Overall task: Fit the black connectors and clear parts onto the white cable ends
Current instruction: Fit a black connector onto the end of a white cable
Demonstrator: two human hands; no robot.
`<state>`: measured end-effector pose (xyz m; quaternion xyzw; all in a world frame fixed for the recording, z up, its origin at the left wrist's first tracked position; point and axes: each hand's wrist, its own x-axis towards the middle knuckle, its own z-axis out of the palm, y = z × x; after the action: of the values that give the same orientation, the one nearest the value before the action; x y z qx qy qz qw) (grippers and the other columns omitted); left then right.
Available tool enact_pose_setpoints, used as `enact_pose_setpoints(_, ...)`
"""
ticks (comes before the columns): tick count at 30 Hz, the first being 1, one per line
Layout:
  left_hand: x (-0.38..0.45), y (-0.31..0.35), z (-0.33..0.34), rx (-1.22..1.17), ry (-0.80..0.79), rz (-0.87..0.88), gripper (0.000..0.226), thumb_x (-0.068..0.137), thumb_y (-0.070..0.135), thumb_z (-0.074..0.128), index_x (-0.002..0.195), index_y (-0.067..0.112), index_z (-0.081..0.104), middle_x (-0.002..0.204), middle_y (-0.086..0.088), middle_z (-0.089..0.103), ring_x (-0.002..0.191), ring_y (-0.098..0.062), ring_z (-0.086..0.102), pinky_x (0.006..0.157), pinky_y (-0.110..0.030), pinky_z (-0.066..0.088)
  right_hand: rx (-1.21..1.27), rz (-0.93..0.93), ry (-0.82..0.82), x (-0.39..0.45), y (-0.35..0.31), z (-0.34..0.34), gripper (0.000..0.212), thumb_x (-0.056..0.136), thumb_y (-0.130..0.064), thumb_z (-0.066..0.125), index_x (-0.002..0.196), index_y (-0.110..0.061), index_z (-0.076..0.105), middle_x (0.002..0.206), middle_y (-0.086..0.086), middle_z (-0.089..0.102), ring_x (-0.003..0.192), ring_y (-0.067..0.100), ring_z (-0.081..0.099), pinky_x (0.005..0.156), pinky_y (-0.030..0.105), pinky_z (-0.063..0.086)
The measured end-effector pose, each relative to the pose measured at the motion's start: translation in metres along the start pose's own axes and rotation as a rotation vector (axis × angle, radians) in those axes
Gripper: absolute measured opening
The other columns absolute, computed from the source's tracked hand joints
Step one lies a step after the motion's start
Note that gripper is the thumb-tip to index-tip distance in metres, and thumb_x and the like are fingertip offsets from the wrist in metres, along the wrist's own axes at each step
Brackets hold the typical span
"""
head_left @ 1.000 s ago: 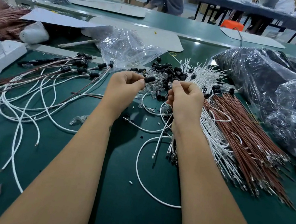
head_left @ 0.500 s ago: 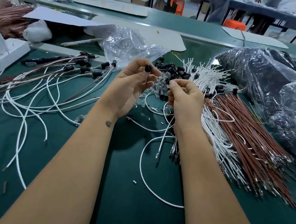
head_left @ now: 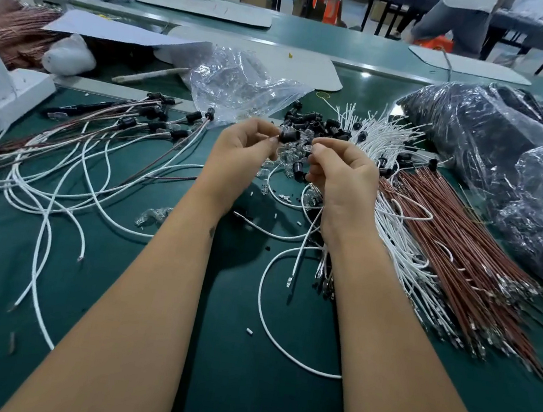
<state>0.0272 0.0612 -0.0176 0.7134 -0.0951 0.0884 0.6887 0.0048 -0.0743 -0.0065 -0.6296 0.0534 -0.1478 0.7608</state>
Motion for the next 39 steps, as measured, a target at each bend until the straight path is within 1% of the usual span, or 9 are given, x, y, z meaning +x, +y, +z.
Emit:
enact_pose_setpoints(4,-0.0016,-0.0028,0.0039,0.089,0.033,0.034,0.017,0.091,0.006,0.060,0.084,0.021,0.064,0.069,0.003,0.060,0.060,0.000,0.053,0.062,-0.012,0.044,0.139,0.044,0.003,0.0028,0.0000,-0.0022,0.021,0.089,-0.001,0.058,0.076,-0.013,0.069,0.063,-0.001,0.062,0.057,0.010,0.054,0.054,0.020,0.047)
enact_pose_setpoints(11,-0.0026,-0.0011,0.0035,0.108,0.031,0.033,0.015,0.090,0.009,0.063,0.083,0.022,0.067,0.065,0.009,0.063,0.060,0.004,0.057,0.063,-0.007,0.046,0.130,0.031,-0.022,0.0043,0.0018,-0.0043,0.022,0.090,-0.001,0.058,0.078,-0.014,0.072,0.069,0.001,0.063,0.065,0.011,0.056,0.060,0.022,0.048)
enact_pose_setpoints(15,-0.0024,-0.0001,0.0035,0.114,0.020,0.016,0.015,0.089,0.011,0.064,0.081,0.023,0.068,0.060,0.011,0.063,0.060,-0.001,0.056,0.065,-0.011,0.046,0.100,0.016,-0.035,0.0046,0.0022,-0.0040,0.019,0.089,0.000,0.059,0.082,-0.012,0.072,0.072,0.002,0.064,0.068,0.011,0.057,0.061,0.021,0.049)
enact_pose_setpoints(18,-0.0024,0.0005,0.0033,0.122,0.007,-0.005,0.016,0.089,0.012,0.064,0.078,0.024,0.069,0.058,0.012,0.063,0.062,-0.006,0.053,0.062,-0.012,0.043,0.089,0.010,-0.025,0.0049,0.0031,-0.0043,0.016,0.087,-0.001,0.061,0.083,-0.013,0.071,0.072,0.001,0.064,0.066,0.011,0.056,0.061,0.021,0.049)
enact_pose_setpoints(24,-0.0032,0.0019,0.0036,0.131,-0.032,-0.025,0.013,0.088,0.011,0.063,0.080,0.019,0.070,0.060,0.009,0.063,0.067,-0.013,0.051,0.058,-0.011,0.040,0.089,0.019,0.004,0.0062,0.0029,-0.0036,0.017,0.085,0.001,0.062,0.077,-0.014,0.068,0.069,-0.002,0.064,0.061,0.009,0.057,0.060,0.021,0.050)
enact_pose_setpoints(27,-0.0033,0.0019,0.0040,0.135,-0.025,-0.023,0.013,0.089,0.011,0.063,0.081,0.018,0.069,0.061,0.007,0.063,0.066,-0.011,0.053,0.060,-0.011,0.041,0.074,0.017,-0.003,0.0052,0.0025,-0.0032,0.017,0.085,0.001,0.063,0.077,-0.013,0.067,0.069,0.000,0.064,0.062,0.010,0.058,0.062,0.022,0.051)
enact_pose_setpoints(31,-0.0036,0.0011,0.0050,0.137,0.007,-0.031,0.013,0.089,0.010,0.062,0.081,0.018,0.068,0.062,0.007,0.063,0.060,-0.002,0.054,0.061,-0.009,0.043,0.024,0.004,-0.017,0.0032,0.0024,-0.0019,0.016,0.085,0.001,0.063,0.078,-0.013,0.067,0.069,0.000,0.063,0.063,0.011,0.059,0.062,0.021,0.052)
enact_pose_setpoints(35,-0.0039,0.0014,0.0041,0.146,0.013,-0.030,0.008,0.089,0.009,0.063,0.087,0.013,0.069,0.067,0.003,0.064,0.061,0.000,0.056,0.064,-0.008,0.045,0.001,0.020,-0.040,0.0033,0.0018,-0.0021,0.015,0.087,0.000,0.062,0.080,-0.013,0.066,0.063,-0.001,0.062,0.058,0.009,0.056,0.056,0.021,0.051)
enact_pose_setpoints(39,-0.0042,0.0030,0.0043,0.148,0.010,-0.024,0.014,0.089,0.006,0.062,0.081,0.017,0.067,0.066,0.003,0.063,0.060,0.000,0.055,0.065,-0.010,0.045,0.012,0.048,-0.038,0.0044,0.0022,-0.0022,0.010,0.090,-0.006,0.063,0.082,-0.012,0.065,0.060,-0.001,0.062,0.053,0.008,0.056,0.052,0.021,0.051)
